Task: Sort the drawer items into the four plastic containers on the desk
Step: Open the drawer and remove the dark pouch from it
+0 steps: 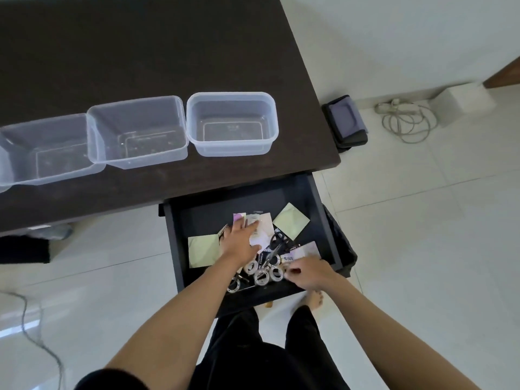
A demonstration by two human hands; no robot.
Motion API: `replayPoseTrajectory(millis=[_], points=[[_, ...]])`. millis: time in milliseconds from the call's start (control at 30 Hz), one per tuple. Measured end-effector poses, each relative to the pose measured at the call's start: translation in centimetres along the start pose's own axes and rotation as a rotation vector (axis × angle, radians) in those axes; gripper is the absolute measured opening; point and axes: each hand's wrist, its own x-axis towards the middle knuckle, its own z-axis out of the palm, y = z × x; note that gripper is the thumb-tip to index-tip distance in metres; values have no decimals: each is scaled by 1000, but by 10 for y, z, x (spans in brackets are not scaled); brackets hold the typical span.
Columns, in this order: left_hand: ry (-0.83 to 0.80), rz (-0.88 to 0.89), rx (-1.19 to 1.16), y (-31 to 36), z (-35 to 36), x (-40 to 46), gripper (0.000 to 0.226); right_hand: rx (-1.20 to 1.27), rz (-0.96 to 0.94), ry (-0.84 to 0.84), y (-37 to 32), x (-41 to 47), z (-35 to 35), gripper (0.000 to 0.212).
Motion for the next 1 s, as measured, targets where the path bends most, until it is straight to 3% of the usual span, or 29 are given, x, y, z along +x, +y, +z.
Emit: replayPoseTrajectory(millis=[167, 500, 600, 700, 833, 900, 1000], points=[[153, 7, -213, -6, 3, 4, 44, 242, 37, 191, -14, 14, 6, 22], [277, 17, -401, -33, -7, -13, 44, 350, 212, 414, -18, 27, 13, 60], [329, 9, -465, -33, -13, -20, 48, 360, 199, 382, -17, 28, 11, 56], [361, 11, -579, -27, -20, -32, 48, 559, 217, 469, -14, 25, 6, 44], [299, 31, -617, -4, -24, -45, 45, 785, 98, 549, -7, 19, -10, 34], [253, 62, -571, 14, -24, -48, 41, 909, -61, 468, -4, 13, -23, 42], [207, 106, -527, 45, -23, -51, 45, 819, -236, 348, 8, 8, -44, 50]])
